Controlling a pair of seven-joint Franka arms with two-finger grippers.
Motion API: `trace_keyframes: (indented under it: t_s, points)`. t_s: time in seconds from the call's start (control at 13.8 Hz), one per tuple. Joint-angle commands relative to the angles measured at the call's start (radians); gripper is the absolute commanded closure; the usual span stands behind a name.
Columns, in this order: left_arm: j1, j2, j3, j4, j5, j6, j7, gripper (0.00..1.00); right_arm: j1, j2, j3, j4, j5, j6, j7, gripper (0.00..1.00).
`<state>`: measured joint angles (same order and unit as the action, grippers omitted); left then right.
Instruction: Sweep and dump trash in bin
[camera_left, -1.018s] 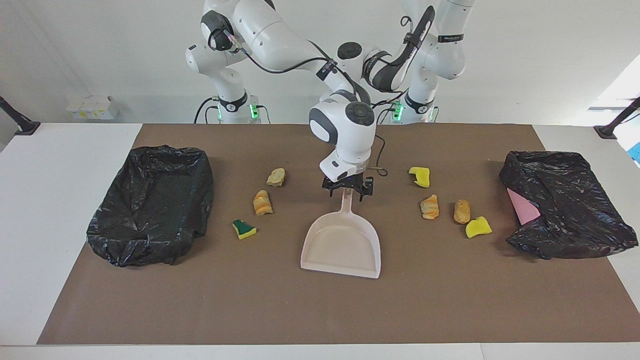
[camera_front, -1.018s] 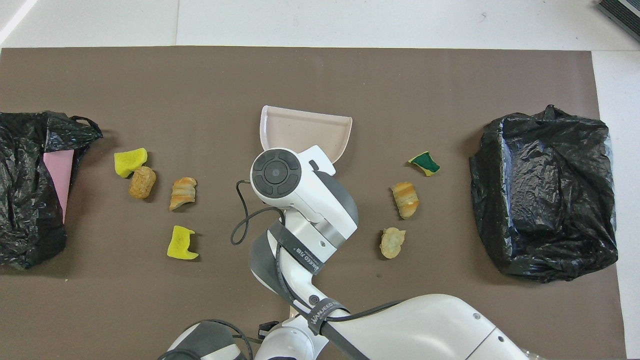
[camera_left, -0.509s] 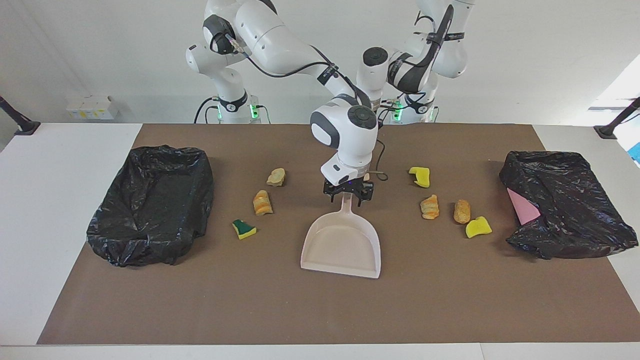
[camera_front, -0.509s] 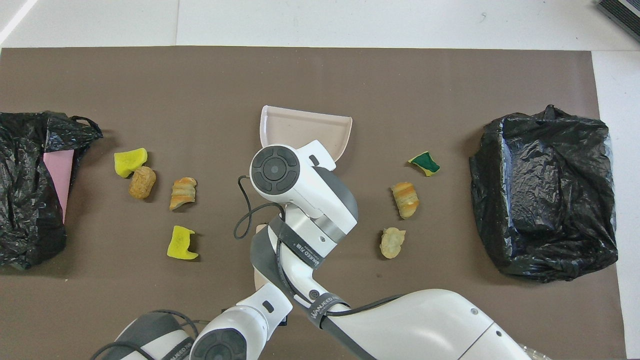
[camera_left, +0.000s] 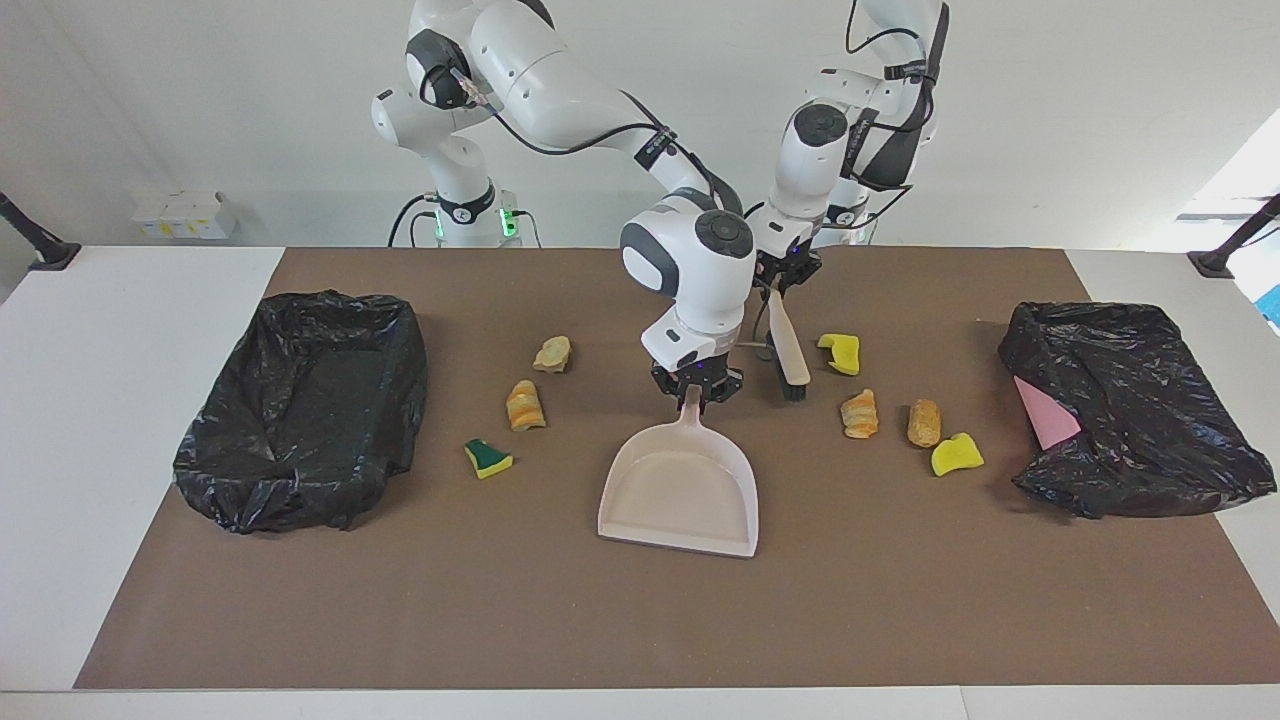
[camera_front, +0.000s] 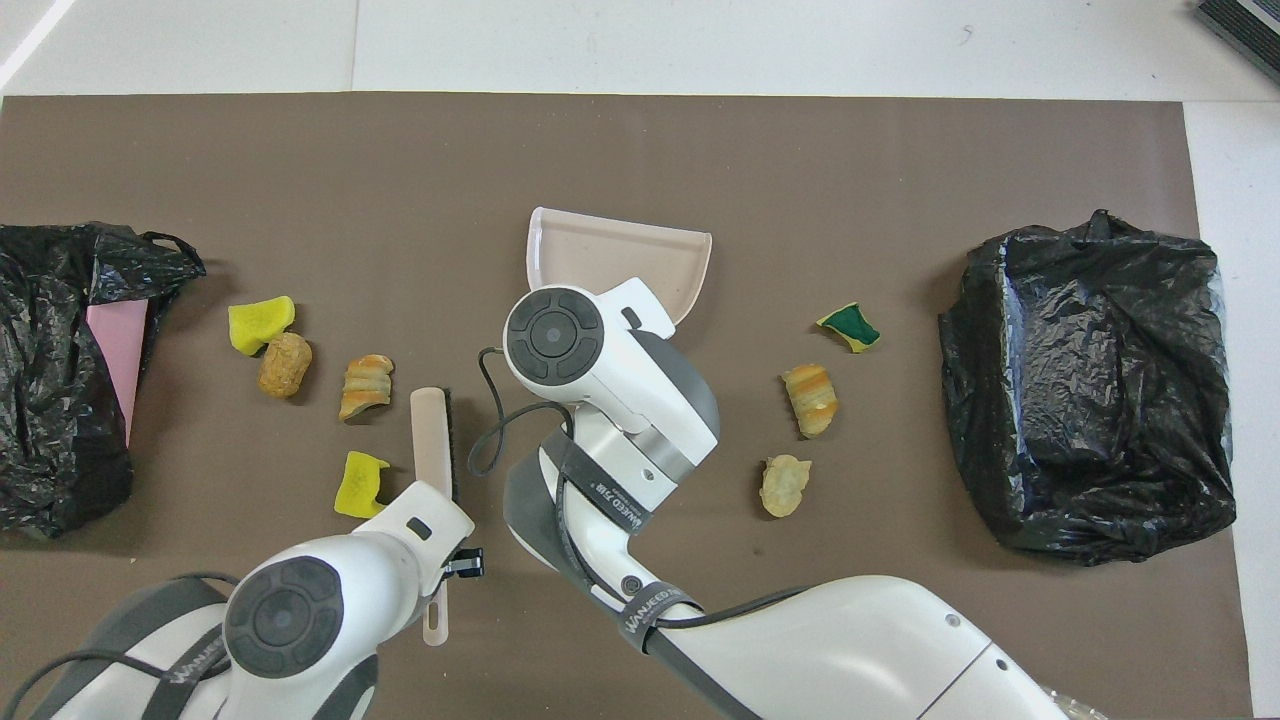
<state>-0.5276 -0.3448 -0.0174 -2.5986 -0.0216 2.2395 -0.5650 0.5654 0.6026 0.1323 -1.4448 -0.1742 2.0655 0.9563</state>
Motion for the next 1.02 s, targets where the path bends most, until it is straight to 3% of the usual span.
trace_keyframes:
  t_s: [0.0, 0.29, 0.65, 0.95]
  points:
    - [0.113, -0.010, -0.009, 0.077, 0.026, -0.087, 0.078, 1.00, -0.047, -0.036, 0.007, -0.040, 0.001, 0.018, 0.007, 1.00]
    - [0.292, 0.079, -0.009, 0.176, 0.061, -0.087, 0.270, 1.00, -0.056, -0.078, 0.003, -0.048, -0.019, 0.002, -0.048, 1.00]
    - [0.513, 0.193, -0.007, 0.307, 0.065, -0.075, 0.518, 1.00, -0.044, -0.130, 0.004, -0.124, -0.088, -0.013, -0.330, 1.00]
    - [0.633, 0.268, -0.007, 0.307, 0.066, 0.008, 0.640, 1.00, -0.061, -0.136, 0.004, -0.126, -0.093, -0.007, -0.627, 0.97]
